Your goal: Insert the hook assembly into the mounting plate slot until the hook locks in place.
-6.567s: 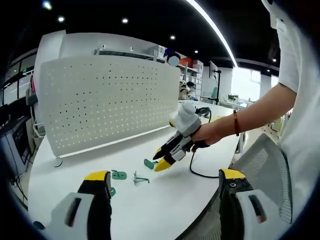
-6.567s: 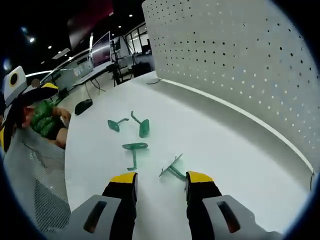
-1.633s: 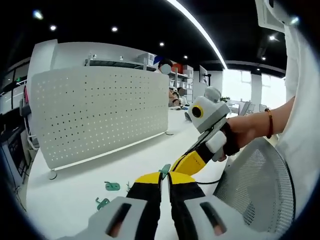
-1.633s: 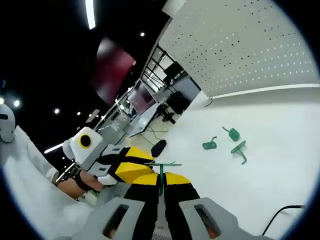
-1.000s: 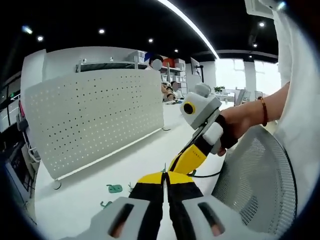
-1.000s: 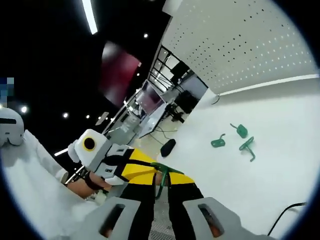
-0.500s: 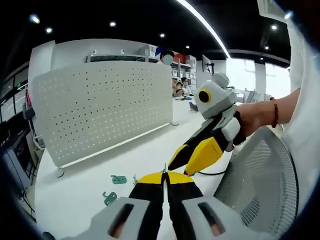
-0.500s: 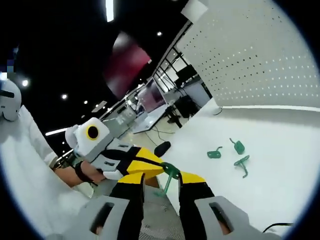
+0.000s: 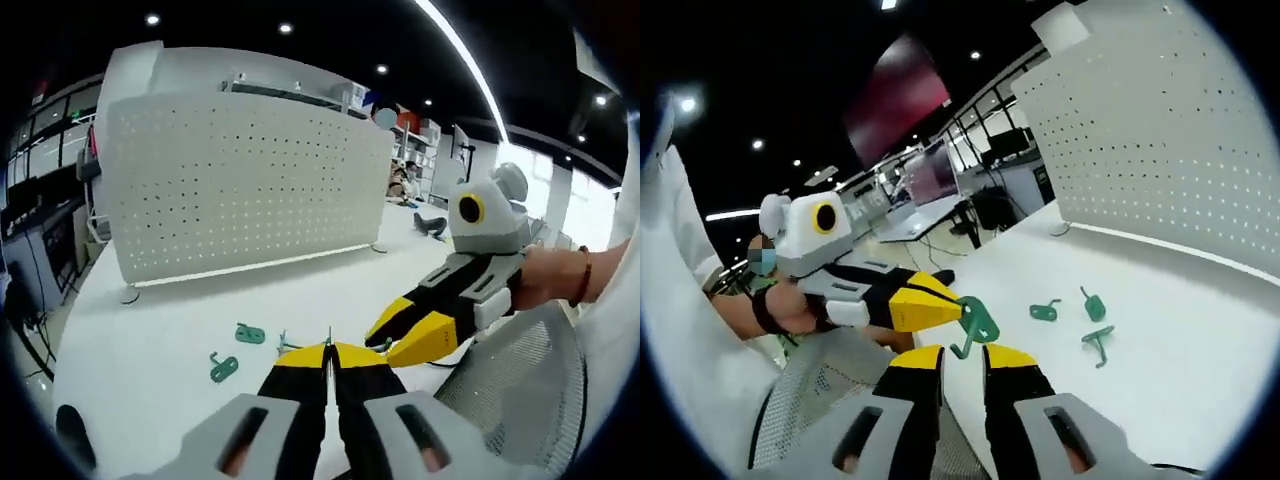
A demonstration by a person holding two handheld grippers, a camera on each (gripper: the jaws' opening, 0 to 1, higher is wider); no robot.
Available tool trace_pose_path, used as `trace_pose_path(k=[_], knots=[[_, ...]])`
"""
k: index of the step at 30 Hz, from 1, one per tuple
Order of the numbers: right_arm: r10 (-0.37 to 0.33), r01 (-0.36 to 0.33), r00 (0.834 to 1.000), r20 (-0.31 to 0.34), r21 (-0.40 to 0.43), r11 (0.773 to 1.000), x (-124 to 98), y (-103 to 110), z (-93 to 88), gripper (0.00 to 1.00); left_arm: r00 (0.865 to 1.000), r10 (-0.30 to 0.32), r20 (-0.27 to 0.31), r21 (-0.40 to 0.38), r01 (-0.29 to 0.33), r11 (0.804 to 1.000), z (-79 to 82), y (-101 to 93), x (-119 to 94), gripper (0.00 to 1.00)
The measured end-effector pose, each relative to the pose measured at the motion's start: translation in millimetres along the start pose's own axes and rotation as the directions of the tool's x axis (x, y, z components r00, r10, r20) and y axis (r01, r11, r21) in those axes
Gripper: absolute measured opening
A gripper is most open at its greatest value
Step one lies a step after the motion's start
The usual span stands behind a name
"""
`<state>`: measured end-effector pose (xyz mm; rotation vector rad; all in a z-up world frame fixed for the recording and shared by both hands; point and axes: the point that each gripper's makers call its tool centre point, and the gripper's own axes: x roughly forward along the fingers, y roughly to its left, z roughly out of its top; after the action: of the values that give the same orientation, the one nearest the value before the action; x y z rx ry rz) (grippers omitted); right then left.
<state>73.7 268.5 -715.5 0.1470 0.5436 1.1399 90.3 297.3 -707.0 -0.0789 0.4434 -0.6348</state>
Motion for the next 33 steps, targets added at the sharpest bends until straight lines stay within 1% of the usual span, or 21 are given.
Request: trace_pose_path(k=[3, 7, 10, 15, 22, 25, 26, 27, 29, 30, 31, 33], knots=[[-0.011, 0.011, 1.0, 0.021, -0.007, 1.0, -1, -1, 2.7, 0.09, 1.0, 0.008, -0.004, -0.031, -0.008, 1.0, -0.7, 1.6, 0, 0.02], [-0.032, 0.033, 0.999, 0.019, -0.034, 0.999, 0, -1, 2.1, 0.06, 1.0, 0.013, -0.008, -0.06, -0.014, 0.998, -1.8, 1.5, 0, 0.02], [-0.056, 0.057, 0.998, 0.016, -0.075, 0.996, 3, 0, 1.4, 0.05, 1.0, 0.018, -0.018, -0.095, -0.02, 0.995, -3.2, 1.3, 1, 0.02], [-0.084, 0.085, 0.996, 0.021, -0.087, 0.993, 7, -1, 3.0, 0.04, 1.0, 0.018, -0.016, -0.115, -0.02, 0.993, -1.4, -0.4, 2, 0.02], [-0.112, 0.113, 0.994, 0.014, -0.084, 0.99, 9, -5, 2.0, 0.03, 1.0, 0.004, -0.012, -0.117, -0.005, 0.993, 1.3, -6.3, 3, 0.02], [-0.144, 0.144, 0.99, 0.01, -0.071, 0.987, 9, -10, 0.6, 0.02, 1.0, 0.005, -0.016, -0.096, -0.006, 0.995, 2.8, -11.1, 6, 0.02], [-0.166, 0.167, 0.986, 0.013, -0.07, 0.984, 8, -14, 0.9, 0.02, 1.0, 0.004, -0.017, -0.095, -0.005, 0.995, 2.9, -11.4, 7, 0.02], [-0.164, 0.165, 0.986, 0.015, -0.07, 0.984, 8, -14, 1.3, 0.02, 1.0, 0.004, -0.018, -0.095, -0.005, 0.995, 3.1, -11.3, 7, 0.02], [-0.165, 0.165, 0.986, 0.008, -0.036, 0.986, 8, -14, 0.4, 0.02, 1.0, 0.006, -0.018, -0.1, -0.008, 0.995, 3.1, -10.7, 8, 0.02], [-0.17, 0.17, 0.985, 0.008, -0.038, 0.985, 8, -15, 0.1, 0.02, 1.0, 0.003, -0.019, -0.097, -0.005, 0.995, 2.5, -11.0, 8, 0.02], [-0.164, 0.164, 0.986, -0.007, -0.06, 0.985, 7, -14, -2.2, 0.01, 1.0, -0.004, -0.023, -0.082, 0.002, 0.997, 0.8, -11.7, 9, 0.02], [-0.165, 0.164, 0.986, -0.011, -0.064, 0.984, 7, -12, -3.7, 0.01, 1.0, -0.01, -0.025, -0.023, 0.01, 1.0, -0.3, -12.0, 9, 0.02]])
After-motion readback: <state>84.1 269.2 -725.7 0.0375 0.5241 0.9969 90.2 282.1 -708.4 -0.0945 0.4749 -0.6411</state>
